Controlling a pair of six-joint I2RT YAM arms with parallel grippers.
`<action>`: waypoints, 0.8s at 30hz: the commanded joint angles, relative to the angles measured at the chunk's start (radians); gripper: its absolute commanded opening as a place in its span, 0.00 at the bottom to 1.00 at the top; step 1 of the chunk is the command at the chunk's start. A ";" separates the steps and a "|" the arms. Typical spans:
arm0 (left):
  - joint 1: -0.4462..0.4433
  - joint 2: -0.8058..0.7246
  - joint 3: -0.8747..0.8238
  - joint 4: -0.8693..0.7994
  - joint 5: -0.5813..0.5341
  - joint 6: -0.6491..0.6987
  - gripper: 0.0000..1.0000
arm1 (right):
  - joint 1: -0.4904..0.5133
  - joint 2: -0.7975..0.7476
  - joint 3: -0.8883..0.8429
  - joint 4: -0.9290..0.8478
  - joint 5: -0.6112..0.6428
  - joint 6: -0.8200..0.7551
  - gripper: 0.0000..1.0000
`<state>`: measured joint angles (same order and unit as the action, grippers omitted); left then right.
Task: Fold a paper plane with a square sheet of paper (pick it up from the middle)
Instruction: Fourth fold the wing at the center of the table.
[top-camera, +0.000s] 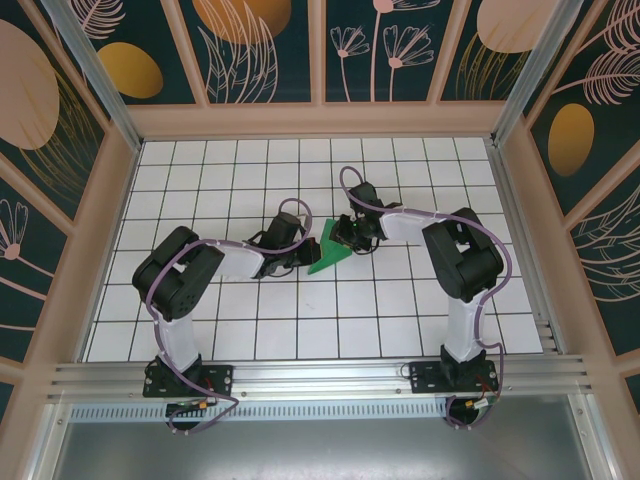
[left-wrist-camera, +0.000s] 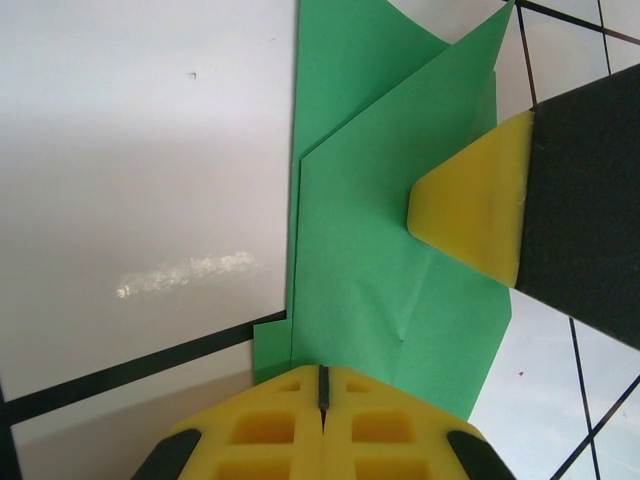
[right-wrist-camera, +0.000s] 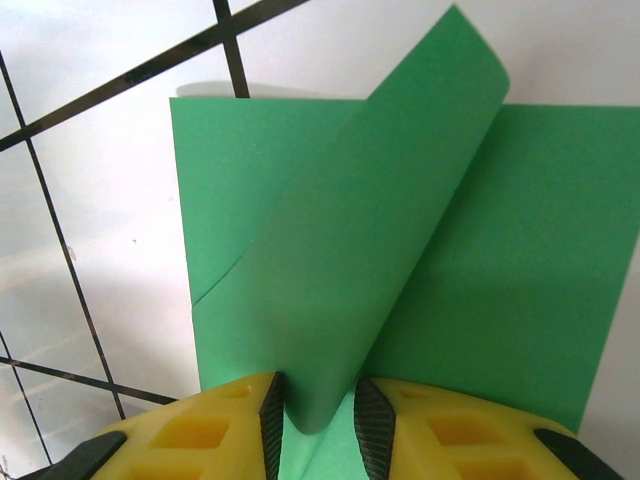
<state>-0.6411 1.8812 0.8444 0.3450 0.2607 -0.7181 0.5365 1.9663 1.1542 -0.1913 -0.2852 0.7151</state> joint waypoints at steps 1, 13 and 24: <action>0.003 0.048 0.021 -0.109 -0.021 0.030 0.07 | 0.000 0.141 -0.064 -0.110 0.115 -0.006 0.34; 0.003 0.079 0.060 -0.230 -0.041 0.051 0.04 | -0.010 -0.004 -0.006 -0.090 0.039 0.001 0.36; 0.004 0.095 0.072 -0.262 -0.044 0.065 0.03 | -0.021 -0.201 -0.077 0.054 -0.083 -0.076 0.31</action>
<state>-0.6411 1.9068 0.9325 0.2123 0.2607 -0.6807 0.5110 1.8183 1.1103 -0.1818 -0.3107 0.6853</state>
